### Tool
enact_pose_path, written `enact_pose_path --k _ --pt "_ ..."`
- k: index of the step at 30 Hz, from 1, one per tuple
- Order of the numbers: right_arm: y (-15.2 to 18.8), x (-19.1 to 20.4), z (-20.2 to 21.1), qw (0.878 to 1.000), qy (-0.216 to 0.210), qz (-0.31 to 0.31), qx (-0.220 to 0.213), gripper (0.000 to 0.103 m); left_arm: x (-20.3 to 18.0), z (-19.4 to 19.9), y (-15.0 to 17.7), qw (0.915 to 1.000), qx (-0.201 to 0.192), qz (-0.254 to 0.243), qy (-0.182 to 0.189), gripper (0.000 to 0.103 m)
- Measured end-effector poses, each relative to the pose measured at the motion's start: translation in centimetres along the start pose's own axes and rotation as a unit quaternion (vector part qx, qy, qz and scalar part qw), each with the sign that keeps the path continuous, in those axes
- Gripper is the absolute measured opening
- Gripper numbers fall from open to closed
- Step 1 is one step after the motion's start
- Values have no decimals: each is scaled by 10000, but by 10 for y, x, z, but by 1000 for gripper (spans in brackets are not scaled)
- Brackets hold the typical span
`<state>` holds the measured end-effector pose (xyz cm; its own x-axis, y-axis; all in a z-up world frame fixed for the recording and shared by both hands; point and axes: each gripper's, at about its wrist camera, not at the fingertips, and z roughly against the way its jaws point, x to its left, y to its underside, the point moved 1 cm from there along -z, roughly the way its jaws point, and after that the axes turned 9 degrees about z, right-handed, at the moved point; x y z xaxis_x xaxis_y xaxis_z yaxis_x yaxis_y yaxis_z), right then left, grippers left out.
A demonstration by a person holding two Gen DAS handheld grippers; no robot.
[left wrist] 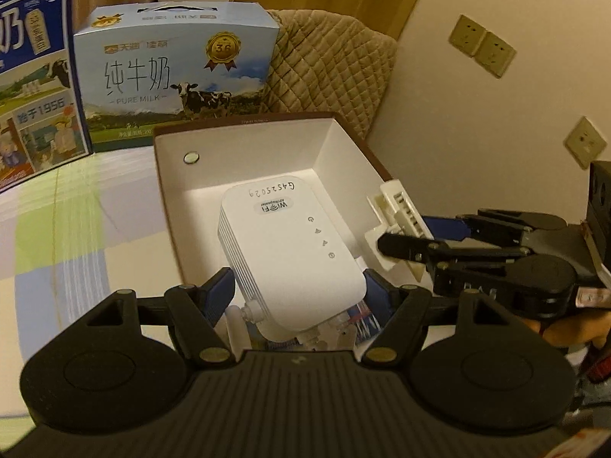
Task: Organize rigid objects
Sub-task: 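Carry the wifi extender and white bracket over the open brown box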
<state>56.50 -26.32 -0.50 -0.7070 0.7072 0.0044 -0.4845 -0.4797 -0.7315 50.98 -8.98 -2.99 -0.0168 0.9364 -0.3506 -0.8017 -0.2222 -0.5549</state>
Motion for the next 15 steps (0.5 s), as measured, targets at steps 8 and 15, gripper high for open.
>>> enact_pose_path --k 8,15 --pt "-4 -24 -44 9992 -8 154 357 38 1 -53 -17 9992 130 245 -283 69" --pt "-5 -31 -71 9972 51 385 638 38 10 -87 -17 9977 268 373 -494 69"
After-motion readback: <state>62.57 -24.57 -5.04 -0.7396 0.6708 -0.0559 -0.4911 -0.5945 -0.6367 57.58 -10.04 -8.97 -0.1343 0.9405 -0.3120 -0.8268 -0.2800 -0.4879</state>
